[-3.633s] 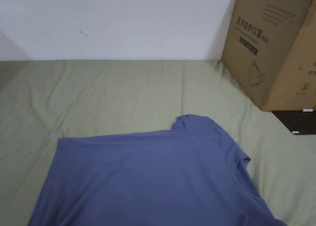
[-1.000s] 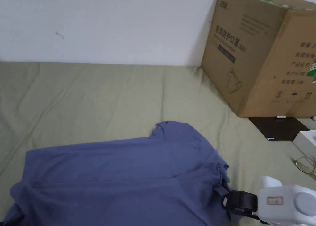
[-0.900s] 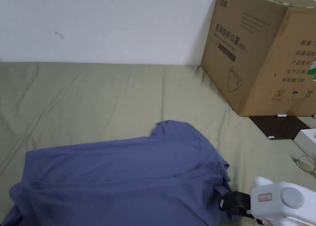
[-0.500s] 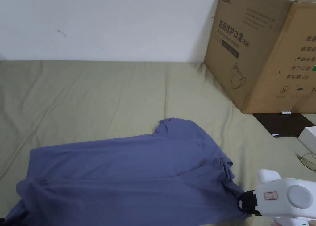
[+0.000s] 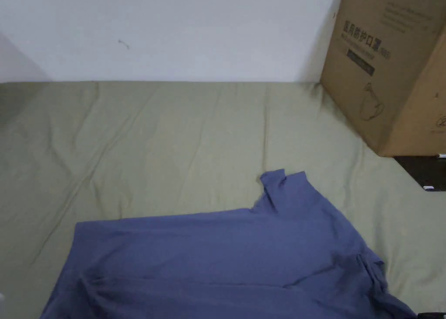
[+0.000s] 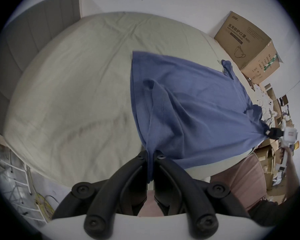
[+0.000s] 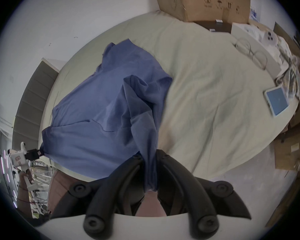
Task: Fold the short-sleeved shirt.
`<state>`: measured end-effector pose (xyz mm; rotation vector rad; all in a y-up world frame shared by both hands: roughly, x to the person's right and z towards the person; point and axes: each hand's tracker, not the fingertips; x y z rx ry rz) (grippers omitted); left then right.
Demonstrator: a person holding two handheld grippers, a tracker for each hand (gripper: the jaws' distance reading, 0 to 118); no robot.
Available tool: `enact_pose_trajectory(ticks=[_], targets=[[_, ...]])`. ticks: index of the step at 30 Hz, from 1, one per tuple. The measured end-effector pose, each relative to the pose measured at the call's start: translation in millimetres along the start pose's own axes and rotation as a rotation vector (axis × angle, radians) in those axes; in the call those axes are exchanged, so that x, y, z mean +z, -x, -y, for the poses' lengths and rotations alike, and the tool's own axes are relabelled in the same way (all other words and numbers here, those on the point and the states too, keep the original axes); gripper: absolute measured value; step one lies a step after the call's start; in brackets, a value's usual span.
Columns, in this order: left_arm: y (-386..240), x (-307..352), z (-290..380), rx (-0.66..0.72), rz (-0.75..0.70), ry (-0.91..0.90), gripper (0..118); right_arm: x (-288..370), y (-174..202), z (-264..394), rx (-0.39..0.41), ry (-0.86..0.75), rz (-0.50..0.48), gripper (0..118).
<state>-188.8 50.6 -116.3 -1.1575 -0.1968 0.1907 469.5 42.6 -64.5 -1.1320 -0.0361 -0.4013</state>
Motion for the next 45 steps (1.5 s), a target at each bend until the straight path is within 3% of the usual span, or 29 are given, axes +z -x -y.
enact_pose_trajectory(ticks=[2, 3, 4, 5, 6, 7, 8, 13, 16, 17, 18, 19, 20, 22, 24, 27, 30, 31, 34, 35, 37, 40, 41, 42, 45], targets=[[7, -14, 1, 0.043, -0.004, 0.049, 6, -16, 1, 1, -0.026, 0.020, 0.042, 11], [12, -18, 0, 0.059, 0.000, 0.057, 17, -19, 2, 1, -0.023, 0.017, 0.051, 12], [14, -19, 2, 0.070, -0.024, 0.052, 41, -20, 4, 2, -0.023, 0.006, 0.054, 16], [17, -19, 3, 0.071, -0.023, 0.058, 80, -17, 6, 2, -0.019, -0.007, 0.055, 41], [19, -14, 5, 0.075, -0.019, 0.056, 94, -14, 8, 1, -0.009, -0.014, 0.063, 78], [20, -7, 7, 0.082, -0.013, 0.046, 96, -9, 12, 1, 0.014, -0.010, 0.085, 110], [21, 0, 7, 0.089, -0.005, 0.036, 95, -3, 16, 1, 0.032, -0.019, 0.090, 116], [6, 56, -7, 0.107, 0.027, -0.156, 95, 47, 60, -11, 0.096, -0.181, 0.051, 116], [-22, 94, -20, 0.103, 0.006, -0.374, 93, 80, 91, -17, 0.080, -0.324, -0.079, 114], [-29, 102, -25, 0.093, 0.018, -0.429, 83, 87, 103, -19, 0.087, -0.371, -0.114, 107], [-38, 110, -30, 0.069, 0.033, -0.486, 61, 93, 116, -22, 0.106, -0.432, -0.158, 91], [-43, 113, -35, 0.039, 0.051, -0.545, 27, 98, 129, -25, 0.128, -0.493, -0.198, 55], [-49, 115, -42, 0.009, 0.055, -0.582, 0, 102, 136, -29, 0.150, -0.546, -0.228, 0], [-58, 108, -54, -0.025, -0.043, -0.617, 0, 99, 159, -39, 0.157, -0.604, -0.218, 0], [-57, 95, -72, -0.021, 0.010, -0.579, 0, 93, 171, -52, 0.144, -0.591, -0.267, 0], [-49, 57, -116, -0.045, -0.002, -0.465, 0, 81, 184, -62, 0.105, -0.528, -0.329, 0], [-31, -7, -167, -0.126, -0.047, -0.288, 0, 65, 184, -68, 0.109, -0.441, -0.288, 0], [-20, -34, -184, -0.122, -0.083, -0.232, 5, 62, 184, -67, 0.120, -0.433, -0.275, 0], [4, -93, -212, -0.057, -0.117, -0.123, 84, 53, 179, -64, 0.169, -0.392, -0.215, 0], [10, -110, -216, -0.025, -0.076, -0.083, 101, 51, 178, -63, 0.177, -0.377, -0.202, 0], [20, -141, -224, 0.029, -0.062, -0.025, 99, 42, 171, -64, 0.180, -0.350, -0.183, 0], [25, -176, -228, -0.018, -0.151, 0.007, 101, 30, 164, -65, 0.157, -0.310, -0.169, 0], [25, -185, -229, -0.018, -0.123, 0.014, 113, 27, 162, -66, 0.145, -0.297, -0.168, 0], [22, -188, -226, -0.021, -0.075, 0.005, 118, 24, 159, -66, 0.125, -0.283, -0.170, 0], [-3, -195, -224, -0.125, -0.215, 0.029, 118, 11, 152, -69, 0.059, -0.249, -0.197, 0]])
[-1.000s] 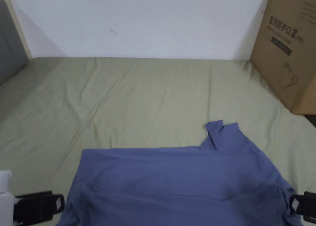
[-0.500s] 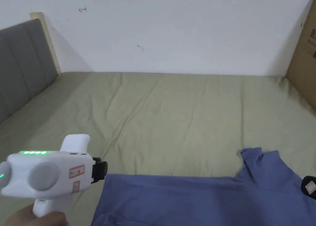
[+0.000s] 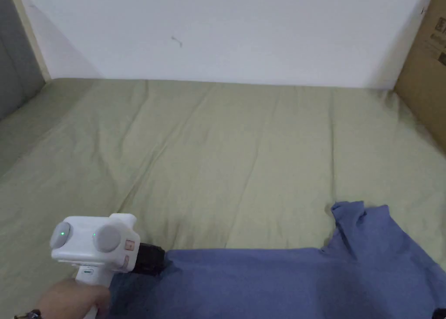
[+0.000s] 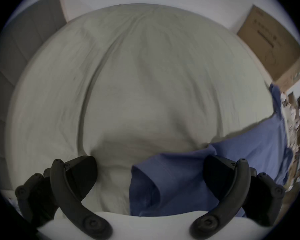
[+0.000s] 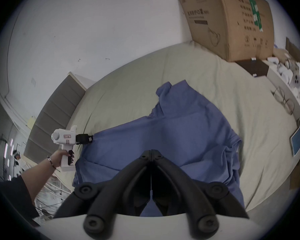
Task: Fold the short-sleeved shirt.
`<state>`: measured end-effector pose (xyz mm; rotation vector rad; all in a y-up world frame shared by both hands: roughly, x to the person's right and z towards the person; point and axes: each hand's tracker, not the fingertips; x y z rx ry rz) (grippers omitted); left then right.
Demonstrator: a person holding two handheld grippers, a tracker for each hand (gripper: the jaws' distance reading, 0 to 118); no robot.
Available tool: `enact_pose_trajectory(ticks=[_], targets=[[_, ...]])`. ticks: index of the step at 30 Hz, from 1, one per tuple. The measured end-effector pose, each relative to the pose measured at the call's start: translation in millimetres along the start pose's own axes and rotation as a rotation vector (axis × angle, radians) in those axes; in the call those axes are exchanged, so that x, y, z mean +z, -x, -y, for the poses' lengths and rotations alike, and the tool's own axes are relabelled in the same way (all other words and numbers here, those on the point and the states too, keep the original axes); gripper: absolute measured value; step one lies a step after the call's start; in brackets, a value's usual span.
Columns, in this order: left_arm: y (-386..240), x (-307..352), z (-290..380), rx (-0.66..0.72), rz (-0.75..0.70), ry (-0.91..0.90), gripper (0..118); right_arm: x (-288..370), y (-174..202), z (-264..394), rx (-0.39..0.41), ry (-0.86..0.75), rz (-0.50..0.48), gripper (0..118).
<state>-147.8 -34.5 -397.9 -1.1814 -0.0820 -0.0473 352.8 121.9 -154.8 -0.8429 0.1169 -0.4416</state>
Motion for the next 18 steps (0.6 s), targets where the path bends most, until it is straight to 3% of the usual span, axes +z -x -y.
enact_pose_trajectory(ticks=[1, 3, 4, 5, 6, 10, 12, 13, 14, 15, 16, 17, 18], targets=[[-4, 4, -1, -0.027, -0.010, -0.002, 111, -2, -3, 0, -0.009, 0.000, -0.006, 0], [-11, 23, 7, -0.056, -0.024, -0.065, 79, -10, -8, -3, -0.012, -0.001, -0.005, 0], [-13, 30, 10, -0.087, -0.009, -0.094, 56, -15, -11, -6, -0.011, -0.001, -0.001, 0], [-15, 35, 11, -0.123, -0.014, -0.103, 17, -20, -15, -10, -0.006, -0.001, 0.001, 0], [-16, 48, 18, -0.162, -0.012, -0.117, 4, -27, -20, -18, 0.005, 0.000, 0.005, 0], [-12, 77, 21, -0.118, 0.085, -0.173, 4, -79, -55, -71, -0.008, 0.007, 0.064, 0], [-9, 92, 23, -0.088, 0.104, -0.209, 4, -116, -81, -106, 0.009, 0.010, 0.114, 15], [-8, 99, 24, -0.082, 0.124, -0.216, 4, -135, -91, -123, 0.047, 0.040, 0.125, 25], [-12, 111, 25, -0.078, 0.135, -0.219, 4, -151, -97, -137, 0.066, 0.075, 0.155, 52], [-13, 117, 27, -0.079, 0.132, -0.220, 4, -172, -104, -149, 0.068, 0.115, 0.207, 97], [-13, 122, 29, -0.078, 0.134, -0.225, 4, -184, -113, -155, 0.037, 0.162, 0.238, 118], [-13, 126, 30, -0.076, 0.137, -0.228, 4, -193, -120, -163, 0.022, 0.169, 0.207, 115], [-16, 132, 30, -0.074, 0.142, -0.229, 4, -203, -130, -171, -0.011, 0.199, 0.243, 115]])
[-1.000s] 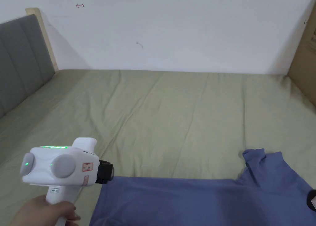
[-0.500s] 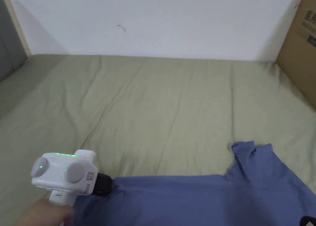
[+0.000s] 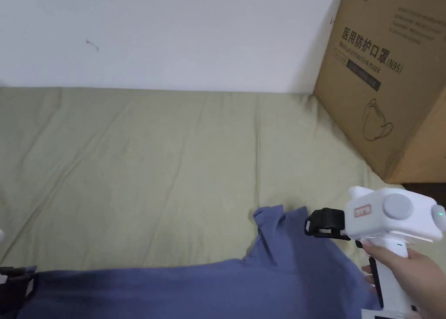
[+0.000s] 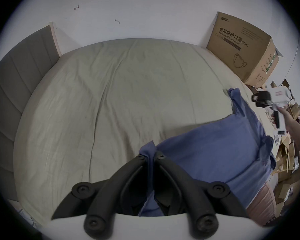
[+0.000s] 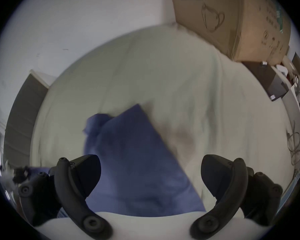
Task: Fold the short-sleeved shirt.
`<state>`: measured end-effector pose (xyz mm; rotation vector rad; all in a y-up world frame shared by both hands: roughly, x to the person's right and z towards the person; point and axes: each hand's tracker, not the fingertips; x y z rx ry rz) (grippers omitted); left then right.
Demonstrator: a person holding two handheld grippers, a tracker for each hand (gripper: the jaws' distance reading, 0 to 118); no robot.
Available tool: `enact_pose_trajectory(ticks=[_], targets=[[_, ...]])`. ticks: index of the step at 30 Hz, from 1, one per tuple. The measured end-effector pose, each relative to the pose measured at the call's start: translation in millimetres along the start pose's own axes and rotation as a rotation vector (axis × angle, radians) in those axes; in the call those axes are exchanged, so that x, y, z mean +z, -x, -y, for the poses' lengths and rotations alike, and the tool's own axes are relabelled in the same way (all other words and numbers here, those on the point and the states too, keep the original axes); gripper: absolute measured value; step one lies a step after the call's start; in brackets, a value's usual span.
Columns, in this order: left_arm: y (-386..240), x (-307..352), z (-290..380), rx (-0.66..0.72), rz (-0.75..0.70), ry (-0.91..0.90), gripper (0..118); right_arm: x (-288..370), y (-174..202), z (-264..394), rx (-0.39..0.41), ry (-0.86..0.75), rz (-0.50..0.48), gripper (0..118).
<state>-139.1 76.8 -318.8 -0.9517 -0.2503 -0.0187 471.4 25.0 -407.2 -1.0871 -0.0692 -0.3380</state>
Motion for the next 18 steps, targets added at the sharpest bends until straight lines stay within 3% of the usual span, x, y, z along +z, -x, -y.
enact_pose_trajectory(ticks=[3, 7, 9, 10, 11, 12, 13, 15, 18], targets=[[-2, 5, 3, 0.004, -0.001, 0.011, 4, -41, 0, -14, -0.022, 0.085, 0.044, 115], [-5, 3, 4, -0.008, -0.011, 0.031, 4, -50, 19, -2, 0.159, 0.130, 0.117, 110], [-6, 0, 3, -0.015, -0.027, 0.039, 4, -41, 27, 1, 0.198, 0.152, 0.089, 90], [-4, -1, 4, -0.004, -0.028, 0.043, 4, -33, 30, 2, 0.226, 0.136, 0.109, 71], [-2, -1, 5, 0.011, -0.025, 0.047, 4, -25, 32, 3, 0.243, 0.113, 0.117, 29], [0, -4, 4, 0.030, -0.019, 0.047, 4, -18, 32, 3, 0.227, 0.109, 0.088, 3], [1, -4, 6, 0.045, -0.015, 0.047, 4, -15, 29, 4, 0.190, 0.127, 0.008, 3], [3, -2, 9, 0.065, -0.018, 0.044, 4, -5, 33, 7, 0.128, 0.133, -0.047, 3], [6, 4, 10, 0.096, -0.029, 0.009, 4, 18, 35, 13, 0.147, 0.008, 0.006, 3]])
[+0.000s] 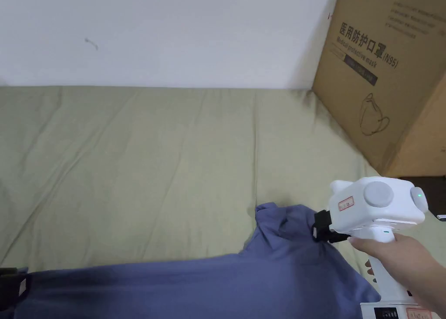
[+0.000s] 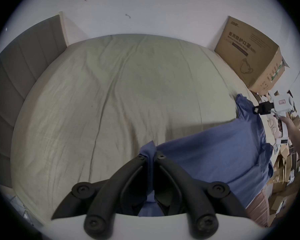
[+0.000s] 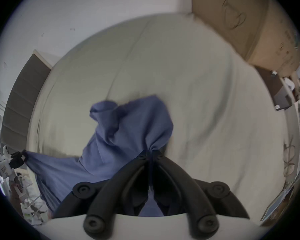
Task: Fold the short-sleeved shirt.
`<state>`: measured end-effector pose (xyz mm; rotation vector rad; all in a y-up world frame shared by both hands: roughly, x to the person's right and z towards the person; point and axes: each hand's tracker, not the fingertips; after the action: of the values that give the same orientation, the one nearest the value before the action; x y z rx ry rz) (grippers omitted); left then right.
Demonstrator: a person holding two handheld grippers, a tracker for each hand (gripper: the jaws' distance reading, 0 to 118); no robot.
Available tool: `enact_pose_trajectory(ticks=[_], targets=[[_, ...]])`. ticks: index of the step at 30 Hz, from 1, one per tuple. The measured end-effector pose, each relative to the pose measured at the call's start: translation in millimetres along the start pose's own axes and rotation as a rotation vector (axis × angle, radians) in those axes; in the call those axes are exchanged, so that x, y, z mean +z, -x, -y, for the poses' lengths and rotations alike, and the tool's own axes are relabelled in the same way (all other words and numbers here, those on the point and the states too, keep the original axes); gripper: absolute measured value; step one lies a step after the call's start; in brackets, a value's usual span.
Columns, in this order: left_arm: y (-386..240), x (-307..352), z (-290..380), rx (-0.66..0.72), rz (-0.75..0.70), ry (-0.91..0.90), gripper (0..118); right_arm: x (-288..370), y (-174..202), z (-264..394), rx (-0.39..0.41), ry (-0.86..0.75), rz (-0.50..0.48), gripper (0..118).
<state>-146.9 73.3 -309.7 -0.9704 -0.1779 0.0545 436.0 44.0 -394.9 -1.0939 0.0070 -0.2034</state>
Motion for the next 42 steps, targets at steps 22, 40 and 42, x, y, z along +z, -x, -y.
enact_pose_trajectory(ticks=[22, 40, 42], targets=[[10, 57, 46, 0.048, 0.207, -0.035, 6, 167, -32, 169, -0.224, -0.215, -0.043, 3], [15, 118, 92, 0.198, 0.202, -0.253, 109, 197, -3, 223, -0.072, -0.444, 0.033, 117], [-12, 158, 90, 0.090, 0.185, -0.428, 109, 235, 17, 234, -0.057, -0.709, 0.048, 117]])
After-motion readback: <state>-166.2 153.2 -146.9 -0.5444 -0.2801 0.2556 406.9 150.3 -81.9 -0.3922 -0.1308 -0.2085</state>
